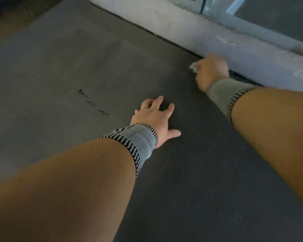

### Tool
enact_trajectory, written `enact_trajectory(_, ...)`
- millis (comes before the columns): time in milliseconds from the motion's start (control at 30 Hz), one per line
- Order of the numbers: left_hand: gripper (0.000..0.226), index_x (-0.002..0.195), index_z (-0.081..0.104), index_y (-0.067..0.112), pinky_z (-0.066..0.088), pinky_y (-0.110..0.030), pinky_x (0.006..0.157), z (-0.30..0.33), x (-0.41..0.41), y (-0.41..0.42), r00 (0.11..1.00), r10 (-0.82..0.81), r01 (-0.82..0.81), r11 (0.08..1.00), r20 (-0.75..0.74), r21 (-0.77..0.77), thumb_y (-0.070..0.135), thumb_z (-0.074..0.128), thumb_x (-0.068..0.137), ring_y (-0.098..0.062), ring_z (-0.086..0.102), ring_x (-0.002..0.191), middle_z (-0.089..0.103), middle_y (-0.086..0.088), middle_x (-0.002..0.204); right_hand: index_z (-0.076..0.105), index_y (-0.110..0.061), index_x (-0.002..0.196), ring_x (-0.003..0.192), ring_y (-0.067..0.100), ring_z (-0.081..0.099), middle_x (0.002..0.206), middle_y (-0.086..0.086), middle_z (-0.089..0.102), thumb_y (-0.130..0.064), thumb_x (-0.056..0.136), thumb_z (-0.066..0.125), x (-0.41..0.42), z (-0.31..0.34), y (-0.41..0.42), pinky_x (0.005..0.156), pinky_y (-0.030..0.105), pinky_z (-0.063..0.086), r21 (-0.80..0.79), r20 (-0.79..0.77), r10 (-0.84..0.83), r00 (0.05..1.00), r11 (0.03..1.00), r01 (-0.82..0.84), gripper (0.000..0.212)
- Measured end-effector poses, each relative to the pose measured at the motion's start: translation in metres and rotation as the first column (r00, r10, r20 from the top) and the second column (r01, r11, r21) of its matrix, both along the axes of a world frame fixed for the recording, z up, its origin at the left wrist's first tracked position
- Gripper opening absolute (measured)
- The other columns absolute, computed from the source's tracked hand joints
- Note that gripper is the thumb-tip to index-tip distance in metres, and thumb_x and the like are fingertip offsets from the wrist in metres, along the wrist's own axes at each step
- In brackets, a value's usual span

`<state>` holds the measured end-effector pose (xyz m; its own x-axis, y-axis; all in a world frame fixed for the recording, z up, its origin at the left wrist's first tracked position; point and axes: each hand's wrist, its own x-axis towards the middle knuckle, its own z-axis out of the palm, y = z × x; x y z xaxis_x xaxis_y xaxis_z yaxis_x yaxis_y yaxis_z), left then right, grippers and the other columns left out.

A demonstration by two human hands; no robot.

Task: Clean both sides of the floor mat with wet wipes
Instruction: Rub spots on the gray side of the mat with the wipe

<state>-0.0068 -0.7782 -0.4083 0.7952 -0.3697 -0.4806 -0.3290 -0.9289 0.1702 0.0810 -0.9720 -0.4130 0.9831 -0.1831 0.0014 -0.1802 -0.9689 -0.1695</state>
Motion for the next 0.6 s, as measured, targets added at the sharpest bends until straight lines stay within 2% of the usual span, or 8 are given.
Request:
enact_trajectory(67, 0.086, 0.151, 0.011, 0.042, 0.018, -0.055, 0.114, -0.001, 0.0, -0.001, 1.0, 0.006, -0.006, 1.0, -0.001, -0.006, 0.069, 0.053, 0.082, -0.022, -0.003, 0.146, -0.004, 0.011, 0.16, 0.069, -0.019, 0.113, 0.102, 0.033, 0.057, 0.113, 0.014, 0.058, -0.008, 0.091, 0.051, -0.023, -0.004, 0.025, 0.086, 0.036, 0.043, 0.055, 0.025, 0.317, 0.948, 0.947, -0.318, 0.03)
enact_trajectory(133, 0.086, 0.151, 0.011, 0.041, 0.018, -0.056, 0.114, 0.0, 0.001, 0.0, 1.0, 0.002, -0.002, 1.0, 0.005, -0.003, 0.069, 0.053, 0.082, -0.023, -0.003, 0.146, -0.004, 0.011, 0.16, 0.067, -0.019, 0.116, 0.102, 0.033, 0.055, 0.112, 0.013, 0.056, -0.009, 0.092, 0.05, -0.024, -0.006, 0.023, 0.086, 0.036, 0.042, 0.051, -0.01, 0.445, 0.896, 0.895, -0.444, 0.031)
enact_trajectory(167, 0.086, 0.151, 0.011, 0.041, 0.018, -0.056, 0.114, 0.0, 0.0, -0.001, 1.0, 0.0, 0.0, 1.0, 0.001, -0.006, 0.069, 0.053, 0.082, -0.023, -0.003, 0.146, -0.004, 0.011, 0.16, 0.066, -0.016, 0.115, 0.104, 0.035, 0.053, 0.114, 0.016, 0.055, -0.009, 0.092, 0.05, -0.014, -0.006, 0.012, 0.087, 0.037, 0.041, 0.02, -0.031, 0.367, 0.93, 0.93, -0.366, 0.029)
enact_trajectory(267, 0.086, 0.151, 0.011, 0.04, 0.018, -0.056, 0.114, -0.001, -0.001, 0.0, 1.0, -0.001, 0.001, 1.0, 0.006, -0.012, 0.068, 0.054, 0.083, -0.023, -0.003, 0.146, -0.004, 0.011, 0.16, 0.064, -0.009, 0.111, 0.106, 0.036, 0.056, 0.111, 0.016, 0.057, -0.01, 0.092, 0.051, 0.01, 0.0, -0.019, 0.077, 0.036, 0.041, -0.012, -0.058, -0.158, 0.986, 0.987, 0.157, 0.024)
enact_trajectory(300, 0.085, 0.151, 0.011, 0.041, 0.018, -0.056, 0.114, -0.001, 0.0, 0.0, 1.0, -0.004, 0.004, 1.0, 0.01, -0.011, 0.069, 0.054, 0.083, -0.023, -0.003, 0.146, -0.004, 0.011, 0.16, 0.064, -0.011, 0.115, 0.107, 0.033, 0.056, 0.113, 0.014, 0.059, -0.01, 0.092, 0.052, 0.009, -0.001, -0.015, 0.076, 0.033, 0.041, -0.013, -0.055, -0.173, 0.983, 0.985, 0.172, 0.026)
enact_trajectory(467, 0.086, 0.151, 0.011, 0.041, 0.018, -0.056, 0.114, -0.001, 0.001, 0.0, 1.0, 0.001, -0.001, 1.0, 0.011, -0.007, 0.069, 0.053, 0.082, -0.023, -0.003, 0.146, -0.004, 0.011, 0.16, 0.068, -0.019, 0.114, 0.107, 0.026, 0.055, 0.114, 0.007, 0.059, -0.011, 0.093, 0.05, -0.019, -0.005, 0.023, 0.093, 0.031, 0.042, 0.082, -0.004, 0.402, 0.916, 0.913, -0.4, 0.028)
enact_trajectory(500, 0.086, 0.151, 0.011, 0.041, 0.018, -0.056, 0.114, -0.001, 0.0, 0.0, 1.0, 0.004, -0.004, 1.0, 0.007, -0.008, 0.069, 0.053, 0.082, -0.023, -0.003, 0.146, -0.004, 0.011, 0.16, 0.068, -0.017, 0.112, 0.105, 0.029, 0.056, 0.113, 0.01, 0.057, -0.009, 0.092, 0.051, -0.011, -0.002, 0.015, 0.092, 0.034, 0.044, 0.037, -0.031, 0.374, 0.927, 0.927, -0.372, 0.027)
enact_trajectory(600, 0.085, 0.151, 0.012, 0.041, 0.018, -0.055, 0.114, -0.002, -0.001, -0.001, 1.0, 0.005, -0.005, 1.0, 0.018, -0.013, 0.069, 0.054, 0.082, -0.022, -0.003, 0.146, -0.004, 0.011, 0.16, 0.066, -0.019, 0.1, 0.105, 0.036, 0.058, 0.11, 0.016, 0.057, 0.0, 0.089, 0.05, 0.006, 0.006, -0.006, 0.081, 0.037, 0.048, -0.005, -0.079, -0.001, 0.997, 1.0, 0.001, 0.028)
